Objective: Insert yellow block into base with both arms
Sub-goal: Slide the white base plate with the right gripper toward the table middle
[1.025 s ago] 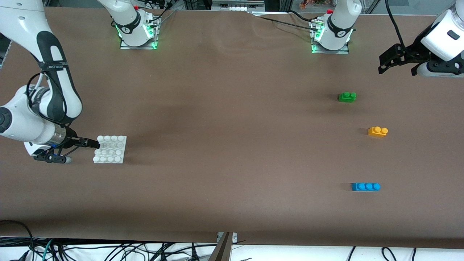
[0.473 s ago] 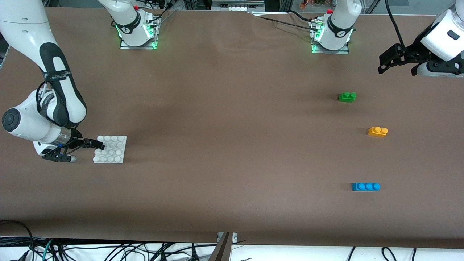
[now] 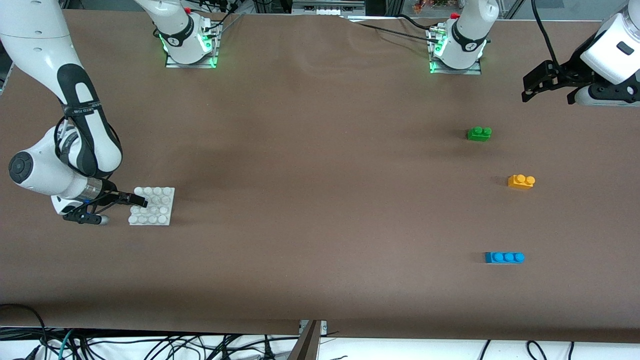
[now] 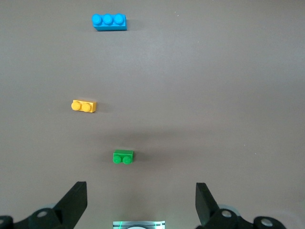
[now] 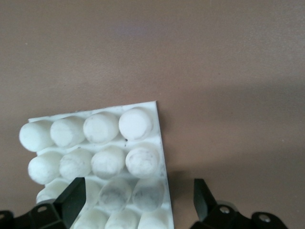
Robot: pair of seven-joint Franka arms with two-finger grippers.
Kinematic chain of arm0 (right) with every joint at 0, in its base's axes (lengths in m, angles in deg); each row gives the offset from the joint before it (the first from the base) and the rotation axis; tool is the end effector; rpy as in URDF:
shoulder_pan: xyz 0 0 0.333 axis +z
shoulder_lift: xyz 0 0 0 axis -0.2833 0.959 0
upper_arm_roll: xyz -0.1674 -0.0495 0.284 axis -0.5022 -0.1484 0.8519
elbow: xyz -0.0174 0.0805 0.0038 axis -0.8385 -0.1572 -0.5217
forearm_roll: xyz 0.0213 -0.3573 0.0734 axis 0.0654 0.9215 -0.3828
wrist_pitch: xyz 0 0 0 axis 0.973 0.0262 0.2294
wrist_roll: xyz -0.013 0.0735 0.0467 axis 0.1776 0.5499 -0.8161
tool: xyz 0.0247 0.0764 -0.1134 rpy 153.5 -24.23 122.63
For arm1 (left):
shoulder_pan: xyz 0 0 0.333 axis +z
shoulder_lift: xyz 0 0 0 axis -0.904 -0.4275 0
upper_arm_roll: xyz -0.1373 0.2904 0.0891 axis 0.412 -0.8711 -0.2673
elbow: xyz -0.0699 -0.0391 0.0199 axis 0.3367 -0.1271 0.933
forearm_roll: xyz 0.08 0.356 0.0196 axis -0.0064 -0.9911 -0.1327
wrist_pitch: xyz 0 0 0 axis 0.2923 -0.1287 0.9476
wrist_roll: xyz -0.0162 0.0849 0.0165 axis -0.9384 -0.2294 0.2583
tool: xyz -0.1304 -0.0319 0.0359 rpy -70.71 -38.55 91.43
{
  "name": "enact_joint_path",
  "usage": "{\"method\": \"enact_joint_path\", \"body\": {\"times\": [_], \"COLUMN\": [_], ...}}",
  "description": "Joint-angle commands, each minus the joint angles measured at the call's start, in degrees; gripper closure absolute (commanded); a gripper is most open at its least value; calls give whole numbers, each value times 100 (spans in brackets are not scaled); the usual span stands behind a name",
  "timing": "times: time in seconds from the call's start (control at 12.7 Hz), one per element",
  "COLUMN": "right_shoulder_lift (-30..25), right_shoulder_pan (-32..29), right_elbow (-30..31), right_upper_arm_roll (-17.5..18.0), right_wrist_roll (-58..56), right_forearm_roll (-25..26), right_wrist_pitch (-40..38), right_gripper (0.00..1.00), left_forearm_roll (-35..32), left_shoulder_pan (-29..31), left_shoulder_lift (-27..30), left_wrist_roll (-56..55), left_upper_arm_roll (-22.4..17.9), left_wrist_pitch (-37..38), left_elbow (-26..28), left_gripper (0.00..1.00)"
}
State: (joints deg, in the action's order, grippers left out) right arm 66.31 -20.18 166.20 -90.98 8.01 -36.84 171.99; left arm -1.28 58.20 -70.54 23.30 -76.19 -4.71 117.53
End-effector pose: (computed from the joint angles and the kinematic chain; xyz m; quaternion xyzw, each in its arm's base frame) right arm 0.6232 -0.0948 0.1965 -0.9952 0.0707 0.0040 0.0680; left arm 0.4861 -0.0530 0.6262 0.9993 -0.0025 -0.0361 0.0090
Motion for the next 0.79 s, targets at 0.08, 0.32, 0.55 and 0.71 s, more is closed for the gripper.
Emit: {"method": "enact_joint_path", "body": {"times": [0.08,0.32,0.55,0.71], "right_shoulder_lift": [192,227,262,262], "right_shoulder_pan": [-58,-58,-58,-58], "right_elbow": [-167,-177,-177,-177], "right_upper_arm_roll": [60,60,60,51], "right_wrist_roll": [-143,-134,-143,-152], "right_forearm_roll": [-214,-311,-320,-320], "right_wrist_pitch": [105,105,70,61], "right_gripper": [0,0,7,17], "left_forearm_roll": [71,71,71,71], "left_shoulder_pan": [34,34,34,34], "left_shoulder_lift": [-36,-36,-36,-36], "left_wrist_roll": [12,12,-5,-5], "left_upper_arm_roll": [23,23,23,23], "left_wrist_pitch": [96,96,96,96], "left_elbow": [-129,-120,-120,-120], "left_gripper": [0,0,0,0]}}
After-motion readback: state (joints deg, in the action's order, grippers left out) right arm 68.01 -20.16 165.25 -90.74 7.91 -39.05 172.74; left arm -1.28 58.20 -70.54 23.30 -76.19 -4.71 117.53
